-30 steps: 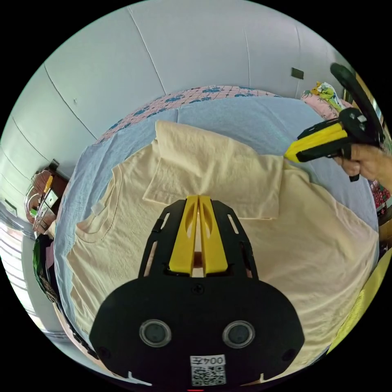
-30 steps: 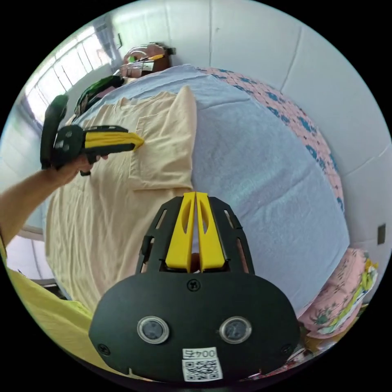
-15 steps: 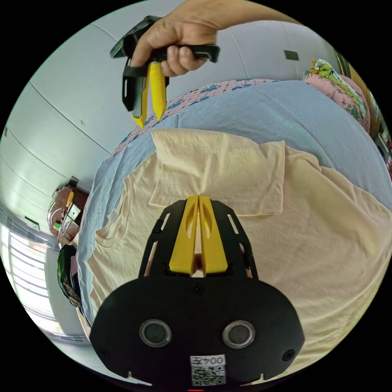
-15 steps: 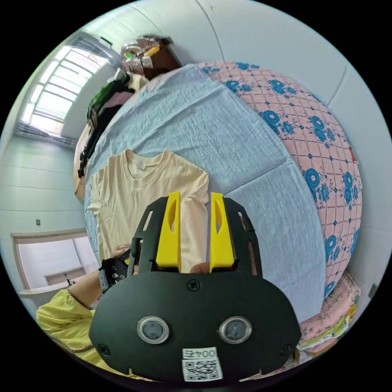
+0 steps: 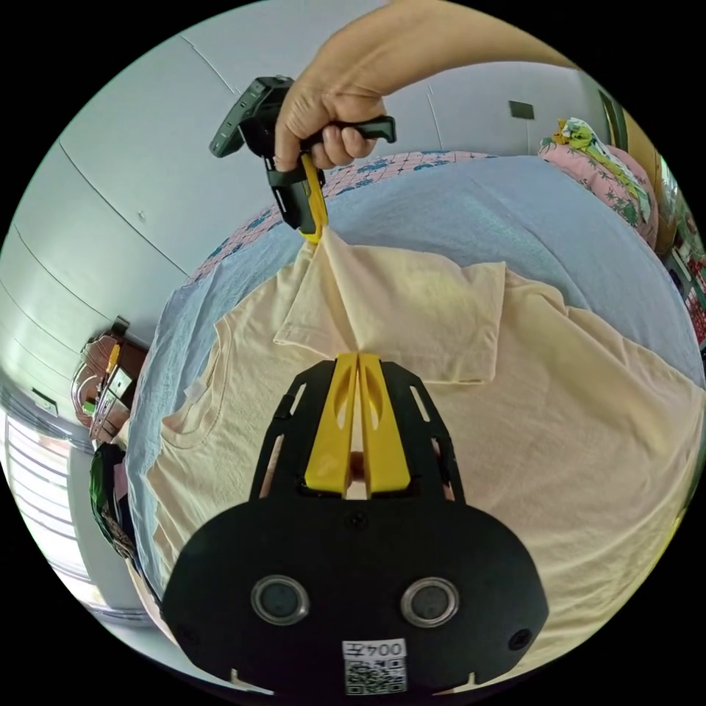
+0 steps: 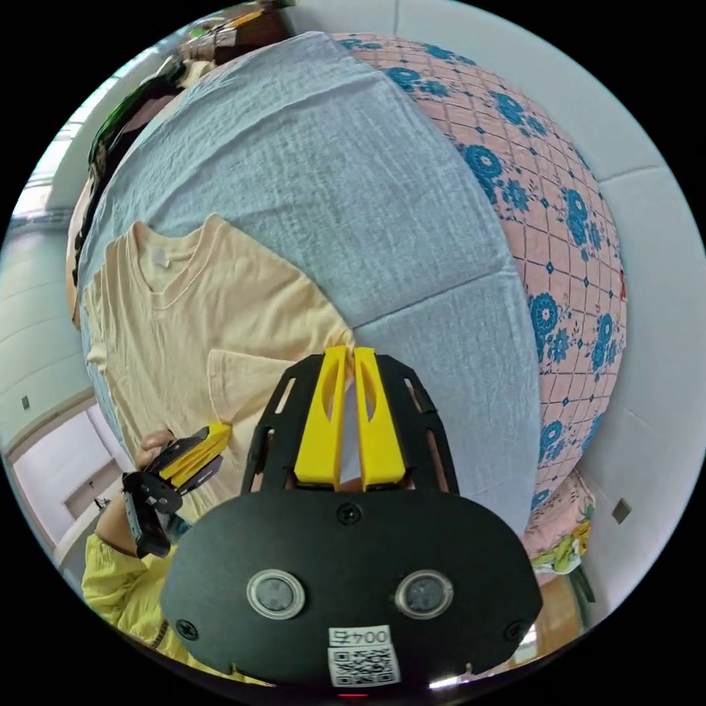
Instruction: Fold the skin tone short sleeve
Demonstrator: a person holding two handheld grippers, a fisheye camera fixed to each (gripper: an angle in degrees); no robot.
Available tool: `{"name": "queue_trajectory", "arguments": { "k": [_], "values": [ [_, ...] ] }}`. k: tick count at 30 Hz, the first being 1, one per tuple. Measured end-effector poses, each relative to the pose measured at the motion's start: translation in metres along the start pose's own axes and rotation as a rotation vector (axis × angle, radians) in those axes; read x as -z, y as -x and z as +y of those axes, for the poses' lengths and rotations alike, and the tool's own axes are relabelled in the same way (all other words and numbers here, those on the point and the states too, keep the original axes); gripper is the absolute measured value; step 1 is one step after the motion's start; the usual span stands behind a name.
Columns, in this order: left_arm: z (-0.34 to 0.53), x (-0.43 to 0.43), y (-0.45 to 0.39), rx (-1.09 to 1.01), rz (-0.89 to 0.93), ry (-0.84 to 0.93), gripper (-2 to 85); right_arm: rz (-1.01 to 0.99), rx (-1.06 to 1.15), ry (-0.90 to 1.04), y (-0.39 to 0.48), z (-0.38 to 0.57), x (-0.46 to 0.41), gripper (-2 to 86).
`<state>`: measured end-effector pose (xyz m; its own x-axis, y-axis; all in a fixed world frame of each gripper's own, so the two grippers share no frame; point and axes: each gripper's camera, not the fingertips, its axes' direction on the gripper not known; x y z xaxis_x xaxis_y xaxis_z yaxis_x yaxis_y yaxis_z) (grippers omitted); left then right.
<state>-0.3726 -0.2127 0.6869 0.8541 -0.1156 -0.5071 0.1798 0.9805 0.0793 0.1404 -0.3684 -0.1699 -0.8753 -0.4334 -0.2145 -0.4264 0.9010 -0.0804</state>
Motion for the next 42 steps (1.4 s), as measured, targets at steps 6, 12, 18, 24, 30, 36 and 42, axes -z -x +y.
{"name": "queue_trajectory", "arguments": {
  "k": [6, 12, 18, 24, 30, 36, 42],
  "values": [
    [-0.002, 0.011, 0.035, 0.076, -0.004, -0.011, 0.4, -0.33, -0.144, -0.335, -0.068, 0.061, 0.008, 7.6],
    [-0.029, 0.0, 0.099, 0.227, 0.112, -0.016, 1.8, -0.381, -0.038, -0.436, -0.067, 0.174, -0.03, 7.7],
    [-0.046, -0.031, 0.132, 0.326, 0.263, 0.055, 7.0, -0.268, 0.024, -0.494, -0.045, 0.251, -0.076, 7.7],
    [-0.056, -0.045, 0.14, 0.387, 0.257, 0.103, 6.5, -0.014, 0.217, -0.523, -0.013, 0.261, -0.093, 8.7],
    [-0.072, -0.043, 0.129, 0.336, 0.196, 0.114, 1.9, 0.06, 0.288, -0.518, -0.009, 0.255, -0.101, 2.4],
    [-0.079, -0.026, 0.122, 0.387, -0.032, 0.122, 1.1, -0.008, 0.134, -0.437, -0.033, 0.258, -0.113, 4.5],
    [-0.082, -0.028, 0.104, 0.303, -0.037, 0.1, 2.2, -0.185, 0.027, -0.606, -0.086, 0.246, -0.087, 5.1]
  ]
}}
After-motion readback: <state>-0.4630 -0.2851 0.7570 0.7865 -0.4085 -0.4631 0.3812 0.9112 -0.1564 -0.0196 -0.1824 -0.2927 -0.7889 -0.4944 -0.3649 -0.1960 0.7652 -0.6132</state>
